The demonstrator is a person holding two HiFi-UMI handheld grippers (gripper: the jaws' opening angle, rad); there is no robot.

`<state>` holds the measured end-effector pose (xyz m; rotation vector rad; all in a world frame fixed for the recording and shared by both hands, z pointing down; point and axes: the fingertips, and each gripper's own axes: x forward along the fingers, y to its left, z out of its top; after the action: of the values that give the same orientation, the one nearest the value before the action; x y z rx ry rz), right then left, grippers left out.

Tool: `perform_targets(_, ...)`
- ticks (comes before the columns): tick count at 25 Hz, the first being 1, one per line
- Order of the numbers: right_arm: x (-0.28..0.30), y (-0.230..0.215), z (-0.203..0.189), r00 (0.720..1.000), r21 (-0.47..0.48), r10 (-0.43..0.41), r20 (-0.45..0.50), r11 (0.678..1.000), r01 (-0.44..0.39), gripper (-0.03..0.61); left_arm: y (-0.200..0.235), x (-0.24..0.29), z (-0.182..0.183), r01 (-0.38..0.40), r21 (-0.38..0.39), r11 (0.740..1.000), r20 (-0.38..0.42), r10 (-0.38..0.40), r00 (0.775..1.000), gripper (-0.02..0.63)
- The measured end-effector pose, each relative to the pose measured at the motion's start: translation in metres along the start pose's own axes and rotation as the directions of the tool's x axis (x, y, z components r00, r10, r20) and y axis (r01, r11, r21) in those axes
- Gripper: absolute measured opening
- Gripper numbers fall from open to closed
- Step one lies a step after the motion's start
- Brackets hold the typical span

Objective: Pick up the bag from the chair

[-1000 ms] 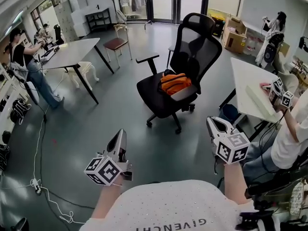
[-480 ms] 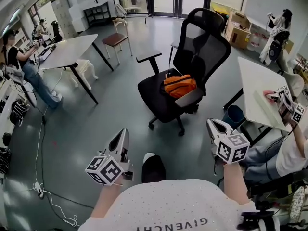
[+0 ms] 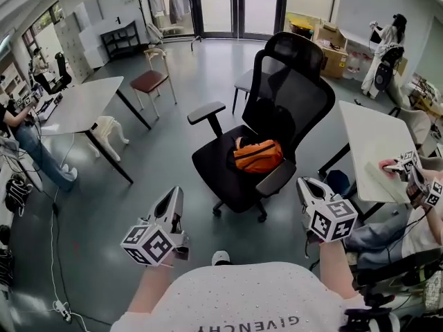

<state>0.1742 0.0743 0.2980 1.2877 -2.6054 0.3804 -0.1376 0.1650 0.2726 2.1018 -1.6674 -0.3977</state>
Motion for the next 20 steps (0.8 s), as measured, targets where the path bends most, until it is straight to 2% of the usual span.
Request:
perform_targets(4, 0.034, -0.005, 0.021, 0.999, -0.001, -0.039, 0.013, 0.999, 0.039, 0.000, 0.025, 0.043, 0.033, 0.042, -0.004, 0.999, 0.015, -0.042, 0.999, -0.002)
perform_targets(12, 0.096, 0.000, 0.045, 0.996, 0.000, -0.083, 0.039, 0.997, 0.084, 0.000, 0.067, 0.097, 0.067, 0.112, 0.013, 0.994, 0.003, -0.112, 0.994, -0.002)
perform_targets(20, 0.155, -0.007, 0.028, 0.995, 0.011, -0.093, 0.026, 0.996, 0.093, 0.000, 0.107, 0.140, 0.059, 0.140, 0.003, 0.990, -0.012, -0.140, 0.990, -0.002)
